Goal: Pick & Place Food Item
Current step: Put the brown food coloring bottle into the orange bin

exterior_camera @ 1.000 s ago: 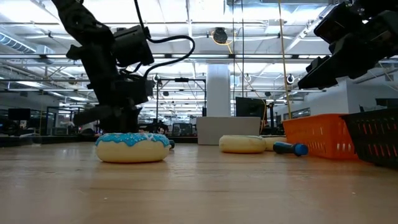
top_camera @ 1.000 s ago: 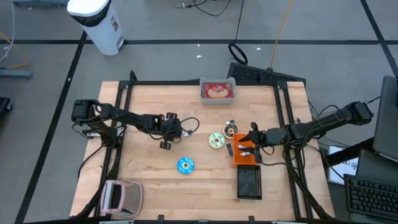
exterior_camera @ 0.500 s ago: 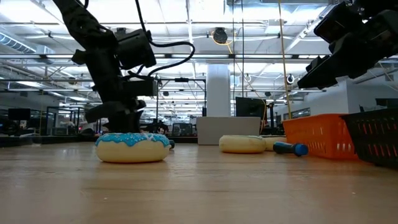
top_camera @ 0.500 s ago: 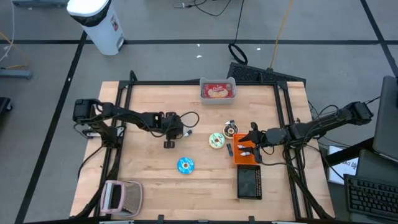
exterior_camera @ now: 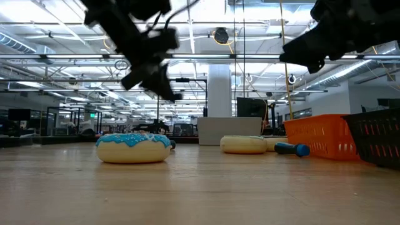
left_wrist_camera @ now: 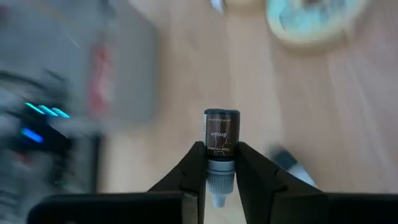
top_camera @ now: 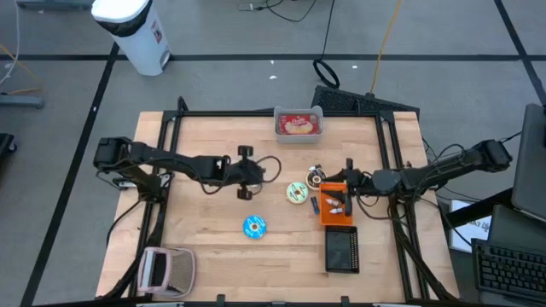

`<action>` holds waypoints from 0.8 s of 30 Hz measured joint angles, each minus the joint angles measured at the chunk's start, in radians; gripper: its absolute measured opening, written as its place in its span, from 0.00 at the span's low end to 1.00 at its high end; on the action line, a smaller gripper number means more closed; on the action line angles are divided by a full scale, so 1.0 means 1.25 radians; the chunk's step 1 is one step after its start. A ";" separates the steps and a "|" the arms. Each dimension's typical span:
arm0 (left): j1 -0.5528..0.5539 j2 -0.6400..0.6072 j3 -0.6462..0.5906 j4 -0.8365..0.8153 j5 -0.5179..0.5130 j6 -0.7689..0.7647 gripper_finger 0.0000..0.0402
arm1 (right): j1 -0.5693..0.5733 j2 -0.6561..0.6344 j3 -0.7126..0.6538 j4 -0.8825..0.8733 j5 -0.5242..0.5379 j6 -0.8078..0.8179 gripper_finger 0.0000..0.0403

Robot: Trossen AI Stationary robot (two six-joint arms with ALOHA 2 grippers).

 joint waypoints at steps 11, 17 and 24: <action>-0.094 -0.003 0.087 0.182 -0.131 0.178 0.14 | -0.085 0.178 0.000 0.244 0.000 0.027 0.45; -0.107 0.051 0.086 0.262 -0.153 0.241 0.16 | -0.120 0.294 0.011 0.397 -0.068 0.075 0.58; -0.112 0.162 0.142 0.307 -0.233 0.349 0.15 | -0.141 0.392 0.084 0.413 -0.087 0.105 0.69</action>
